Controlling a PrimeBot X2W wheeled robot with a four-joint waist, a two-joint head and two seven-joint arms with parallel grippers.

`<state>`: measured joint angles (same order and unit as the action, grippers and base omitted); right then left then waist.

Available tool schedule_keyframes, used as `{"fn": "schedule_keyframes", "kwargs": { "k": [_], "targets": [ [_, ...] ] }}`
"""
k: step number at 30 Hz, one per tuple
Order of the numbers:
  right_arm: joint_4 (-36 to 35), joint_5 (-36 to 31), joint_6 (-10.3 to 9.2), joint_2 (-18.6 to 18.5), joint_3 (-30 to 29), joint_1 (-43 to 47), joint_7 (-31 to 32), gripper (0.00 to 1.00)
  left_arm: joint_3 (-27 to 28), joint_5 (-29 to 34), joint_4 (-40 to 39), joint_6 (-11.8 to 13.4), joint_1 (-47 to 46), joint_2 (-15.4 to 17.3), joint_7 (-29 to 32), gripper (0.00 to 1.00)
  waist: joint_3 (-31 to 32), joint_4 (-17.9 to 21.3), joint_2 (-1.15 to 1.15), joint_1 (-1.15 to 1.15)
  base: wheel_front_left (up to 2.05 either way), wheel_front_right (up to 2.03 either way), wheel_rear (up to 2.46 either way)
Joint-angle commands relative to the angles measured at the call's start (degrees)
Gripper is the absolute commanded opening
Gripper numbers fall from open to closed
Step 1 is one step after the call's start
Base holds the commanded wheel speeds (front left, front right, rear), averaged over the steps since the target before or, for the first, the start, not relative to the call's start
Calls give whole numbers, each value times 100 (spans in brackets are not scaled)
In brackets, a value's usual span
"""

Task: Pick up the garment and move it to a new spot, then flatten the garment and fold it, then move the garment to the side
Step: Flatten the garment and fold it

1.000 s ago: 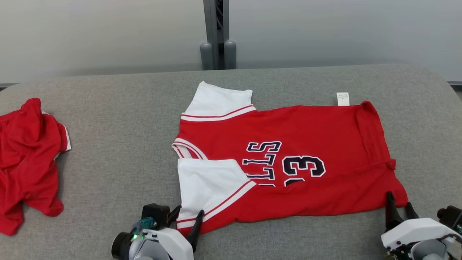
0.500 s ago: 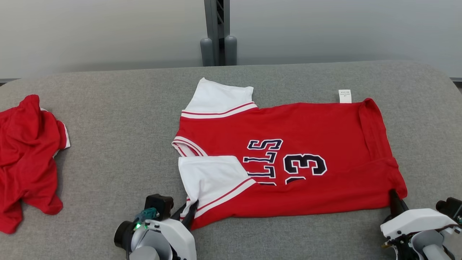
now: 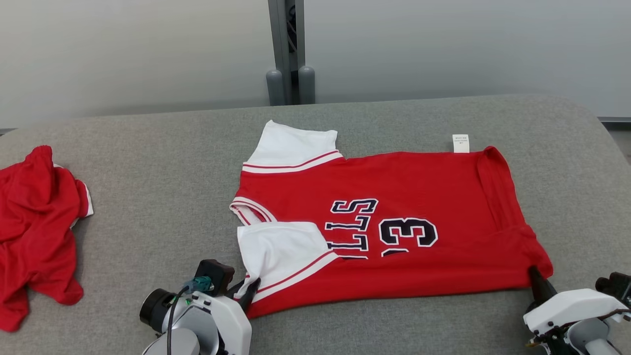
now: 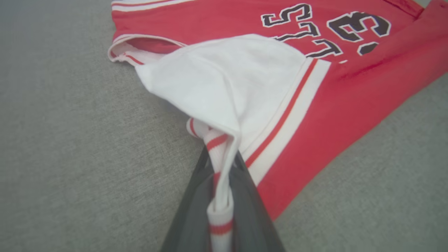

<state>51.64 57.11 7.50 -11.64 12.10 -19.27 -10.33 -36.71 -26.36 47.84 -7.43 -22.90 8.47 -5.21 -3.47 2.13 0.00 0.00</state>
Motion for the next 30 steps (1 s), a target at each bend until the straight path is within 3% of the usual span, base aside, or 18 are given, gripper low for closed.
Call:
{"fn": "schedule_keyframes", "kwargs": {
  "k": [1, 7, 17, 26, 30],
  "targets": [
    [-2, 58, 0, -117, 46, 115, 92, 0, -78, -38, -66, -2, -66, 130, 68, 0, 41, 21, 0, 0, 0, 0, 0],
    [-181, 191, 0, -284, 240, 230, 542, 0, -641, -341, -678, -9, 101, 550, 550, 0, 148, 58, 0, 0, 0, 0, 0],
    [-108, 15, -2, -636, 328, 251, 1723, 0, -1357, -853, -1901, -6, 338, 1556, 1480, 0, 375, 127, 0, 0, 0, 0, 0],
    [-611, -40, -2, -693, -35, 815, 2419, 0, -1766, -1389, -3085, -7, 652, 2212, 2339, 0, 490, 158, 0, 0, 0, 0, 0],
    [-752, -198, -8, -650, -309, 1106, 2582, 0, -1785, -1462, -3427, 108, 811, 2385, 2514, 0, 513, 178, 0, 0, 0, 0, 0]
  ]
}}
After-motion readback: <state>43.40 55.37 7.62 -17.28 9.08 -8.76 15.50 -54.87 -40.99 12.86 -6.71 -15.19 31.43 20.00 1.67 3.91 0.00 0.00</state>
